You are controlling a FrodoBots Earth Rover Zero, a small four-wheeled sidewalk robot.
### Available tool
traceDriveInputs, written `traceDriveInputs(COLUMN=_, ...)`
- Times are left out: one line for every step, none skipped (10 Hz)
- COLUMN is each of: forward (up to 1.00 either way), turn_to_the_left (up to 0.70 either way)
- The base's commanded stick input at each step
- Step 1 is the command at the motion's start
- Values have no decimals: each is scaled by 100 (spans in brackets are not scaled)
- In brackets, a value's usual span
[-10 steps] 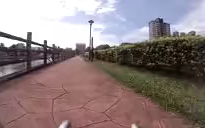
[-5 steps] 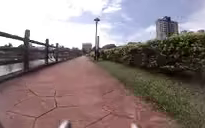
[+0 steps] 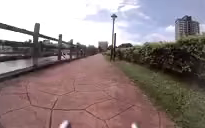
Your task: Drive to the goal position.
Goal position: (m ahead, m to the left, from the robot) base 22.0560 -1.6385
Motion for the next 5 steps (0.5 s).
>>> traceDriveInputs(forward=100, turn_to_the_left=0)
traceDriveInputs(forward=100, turn_to_the_left=-2)
traceDriveInputs(forward=100, turn_to_the_left=-4)
traceDriveInputs(forward=100, turn_to_the_left=0)
traceDriveInputs(forward=100, turn_to_the_left=0)
